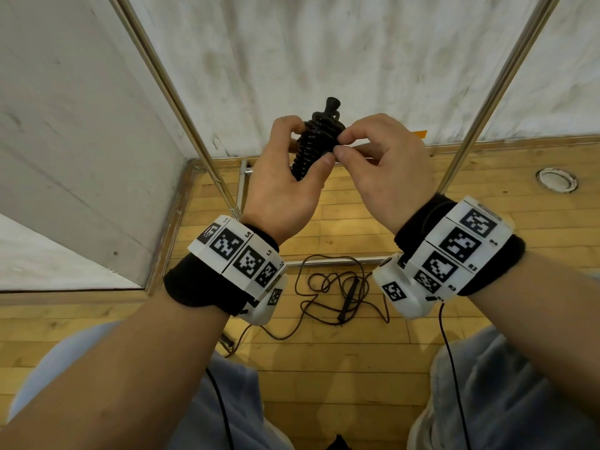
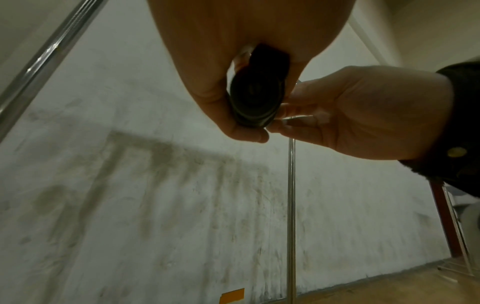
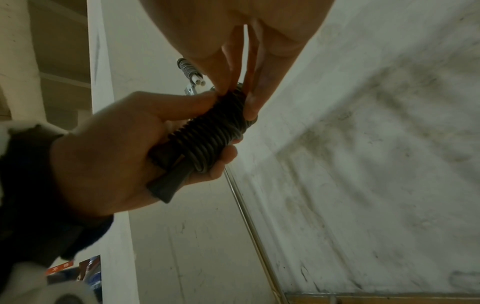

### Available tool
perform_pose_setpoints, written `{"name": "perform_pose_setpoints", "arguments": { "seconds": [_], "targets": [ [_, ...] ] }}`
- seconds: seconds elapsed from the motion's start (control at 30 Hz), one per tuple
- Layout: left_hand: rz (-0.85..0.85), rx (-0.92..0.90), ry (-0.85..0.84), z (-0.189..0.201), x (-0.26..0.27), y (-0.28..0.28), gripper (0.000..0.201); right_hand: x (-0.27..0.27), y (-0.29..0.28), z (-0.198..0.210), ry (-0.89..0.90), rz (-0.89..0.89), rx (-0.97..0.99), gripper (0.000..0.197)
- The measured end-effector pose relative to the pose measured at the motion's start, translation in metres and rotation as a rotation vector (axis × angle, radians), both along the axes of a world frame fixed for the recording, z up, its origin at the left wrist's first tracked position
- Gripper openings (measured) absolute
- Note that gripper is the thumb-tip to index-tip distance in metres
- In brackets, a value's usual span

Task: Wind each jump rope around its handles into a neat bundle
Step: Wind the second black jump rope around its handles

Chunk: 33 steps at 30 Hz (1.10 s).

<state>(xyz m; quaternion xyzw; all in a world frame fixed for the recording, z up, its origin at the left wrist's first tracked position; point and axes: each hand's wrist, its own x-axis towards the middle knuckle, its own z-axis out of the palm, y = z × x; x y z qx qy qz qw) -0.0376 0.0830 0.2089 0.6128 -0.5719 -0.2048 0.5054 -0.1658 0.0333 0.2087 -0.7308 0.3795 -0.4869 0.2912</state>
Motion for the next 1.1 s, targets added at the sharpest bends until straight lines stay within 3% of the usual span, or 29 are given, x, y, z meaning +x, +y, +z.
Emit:
{"name": "perform_pose_setpoints", "arguments": {
  "seconds": [0.13, 0.33, 0.43, 0.7, 0.93, 1.1],
  "targets": [
    [-0.041, -0.034, -0.055, 0.001, 0.0, -0.001, 0.029, 0.0, 0.001, -0.001, 0.016, -0.005, -0.039, 0.01],
    [-0.145, -0.027, -0.107, -0.003, 0.0, -0.005, 0.033, 0.0, -0.001, -0.004, 0.201, 0.016, -0.146, 0.017],
    [-0.166, 0.0, -0.127, -0.005, 0.004, -0.006, 0.022, -0.002, -0.006, 0.0, 0.326, 0.035, -0.171, 0.015],
    [-0.176, 0.118, -0.143, -0.008, 0.006, -0.009, 0.02, -0.006, -0.015, 0.006, 0.617, 0.132, -0.122, 0.007],
    [-0.214, 0.172, -0.078, -0.002, 0.008, -0.006, 0.026, -0.008, -0.008, 0.003, 0.565, 0.147, -0.058, 0.01],
    [-0.323, 0.274, -0.028, 0.004, 0.01, -0.006, 0.021, -0.01, -0.007, 0.008, 0.655, 0.076, -0.079, 0.01]
  ]
}}
